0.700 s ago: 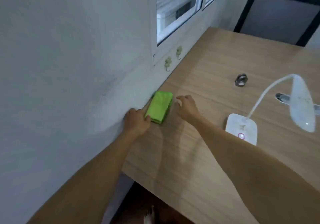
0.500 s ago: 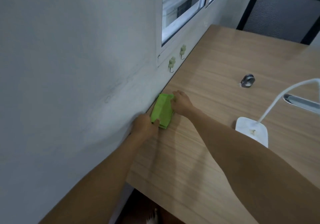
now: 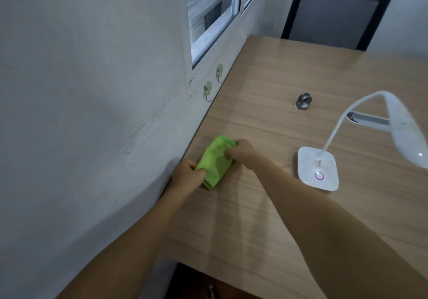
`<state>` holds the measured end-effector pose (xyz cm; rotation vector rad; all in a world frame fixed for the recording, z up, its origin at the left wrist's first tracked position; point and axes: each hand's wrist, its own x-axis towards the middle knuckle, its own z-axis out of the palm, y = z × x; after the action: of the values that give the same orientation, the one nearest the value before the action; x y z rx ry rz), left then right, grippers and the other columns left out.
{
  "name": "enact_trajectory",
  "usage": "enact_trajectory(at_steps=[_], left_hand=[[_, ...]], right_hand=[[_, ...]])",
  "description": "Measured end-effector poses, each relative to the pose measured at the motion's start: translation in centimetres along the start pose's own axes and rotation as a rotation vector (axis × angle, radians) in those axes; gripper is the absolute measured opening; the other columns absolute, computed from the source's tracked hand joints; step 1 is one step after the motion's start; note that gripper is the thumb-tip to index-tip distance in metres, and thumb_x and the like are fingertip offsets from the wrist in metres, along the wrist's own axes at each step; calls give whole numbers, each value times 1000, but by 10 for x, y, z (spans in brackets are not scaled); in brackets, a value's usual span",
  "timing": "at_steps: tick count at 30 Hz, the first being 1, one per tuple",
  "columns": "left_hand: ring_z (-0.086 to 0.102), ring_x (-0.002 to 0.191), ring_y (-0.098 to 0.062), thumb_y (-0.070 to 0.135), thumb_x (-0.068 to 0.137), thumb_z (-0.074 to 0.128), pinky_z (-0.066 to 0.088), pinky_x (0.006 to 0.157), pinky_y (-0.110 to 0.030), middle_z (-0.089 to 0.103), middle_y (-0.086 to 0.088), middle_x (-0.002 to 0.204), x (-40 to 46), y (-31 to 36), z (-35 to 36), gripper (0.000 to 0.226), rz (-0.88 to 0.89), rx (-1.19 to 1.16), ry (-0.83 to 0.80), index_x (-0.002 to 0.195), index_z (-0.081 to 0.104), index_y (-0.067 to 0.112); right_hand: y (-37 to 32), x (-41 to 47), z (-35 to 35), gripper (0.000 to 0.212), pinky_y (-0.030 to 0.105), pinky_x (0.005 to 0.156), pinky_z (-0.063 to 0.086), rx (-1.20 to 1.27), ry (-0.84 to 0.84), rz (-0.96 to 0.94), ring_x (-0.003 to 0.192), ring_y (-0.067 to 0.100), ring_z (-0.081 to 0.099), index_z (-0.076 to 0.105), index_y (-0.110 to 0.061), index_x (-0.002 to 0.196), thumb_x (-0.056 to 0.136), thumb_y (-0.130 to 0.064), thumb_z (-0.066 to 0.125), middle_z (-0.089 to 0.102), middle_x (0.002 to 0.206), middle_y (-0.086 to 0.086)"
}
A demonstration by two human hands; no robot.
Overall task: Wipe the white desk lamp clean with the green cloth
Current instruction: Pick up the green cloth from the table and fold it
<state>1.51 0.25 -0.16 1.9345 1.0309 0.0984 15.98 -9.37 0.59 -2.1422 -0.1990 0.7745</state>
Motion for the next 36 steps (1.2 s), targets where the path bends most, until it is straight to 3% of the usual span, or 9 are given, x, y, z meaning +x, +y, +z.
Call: enact_trajectory(at_steps=[4, 7, 9, 14, 19, 26, 29, 33, 36], left_hand=[[58, 81, -21, 13, 74, 62, 45, 72, -28, 65, -6, 86, -8, 22, 7, 19, 24, -152, -60, 93, 63, 12], [60, 89, -23, 1, 79, 59, 50, 84, -36, 65, -15, 98, -23, 41, 24, 21, 12, -280, -88, 99, 64, 7], [60, 88, -24, -1, 80, 57, 50, 89, -41, 67, -16, 98, -36, 48, 40, 15, -6, -348, -126, 86, 62, 12], [63, 73, -20, -2, 83, 55, 52, 69, -30, 68, -14, 91, -73, 61, 87, 25, -28, -421, -266, 105, 65, 2], [61, 65, -13, -2, 86, 54, 50, 58, -25, 64, -10, 86, -115, 68, 119, 15, -35, -447, -388, 84, 61, 11], [66, 48, -14, -11, 85, 51, 51, 39, -22, 63, -13, 75, -135, 82, 135, 18, -115, -529, -512, 84, 53, 7], [67, 46, -9, -11, 87, 50, 53, 43, -20, 69, -8, 68, -135, 89, 141, 17, -144, -524, -624, 86, 54, 6], [68, 51, -9, -11, 86, 51, 56, 49, -21, 64, -10, 83, -125, 94, 142, 19, -163, -547, -701, 87, 54, 7], [69, 54, -9, -11, 84, 52, 57, 52, -21, 66, -9, 82, -115, 93, 140, 19, -168, -544, -749, 86, 55, 8]], right_hand=[[31, -40, -34, 7, 36, 68, 57, 377, 28, 81, 72, 24, 61, 62, -5, 78, 79, 2, 61, 66, 85, 18], [61, -77, -60, 24, 23, 51, 49, 593, -8, 173, 54, 13, 49, 53, -12, 65, 84, 3, 58, 52, 64, 6], [86, -98, -78, 18, 23, 52, 48, 683, -33, 204, 53, 13, 44, 55, -10, 70, 81, 3, 62, 51, 69, 9], [147, -146, -120, 18, 23, 70, 48, 943, -82, 234, 71, 13, 55, 57, -12, 82, 91, 1, 49, 60, 81, 4], [183, -176, -141, 13, 33, 69, 54, 1204, -23, 247, 78, 21, 58, 55, -8, 90, 92, -2, 44, 59, 87, 12], [188, -180, -143, 6, 32, 84, 44, 1323, 93, 147, 80, 13, 58, 58, -27, 93, 93, -31, 54, 62, 90, -4], [179, -177, -135, 15, 30, 73, 46, 1304, 123, 22, 88, 14, 60, 57, -32, 108, 93, -29, 55, 64, 100, -4], [166, -162, -124, 25, 39, 90, 47, 1220, 233, -69, 114, 26, 57, 55, -31, 120, 96, -25, 49, 60, 126, 5], [160, -154, -123, 31, 42, 91, 48, 1261, 274, -100, 109, 30, 58, 48, -25, 129, 101, -18, 37, 58, 127, 10]])
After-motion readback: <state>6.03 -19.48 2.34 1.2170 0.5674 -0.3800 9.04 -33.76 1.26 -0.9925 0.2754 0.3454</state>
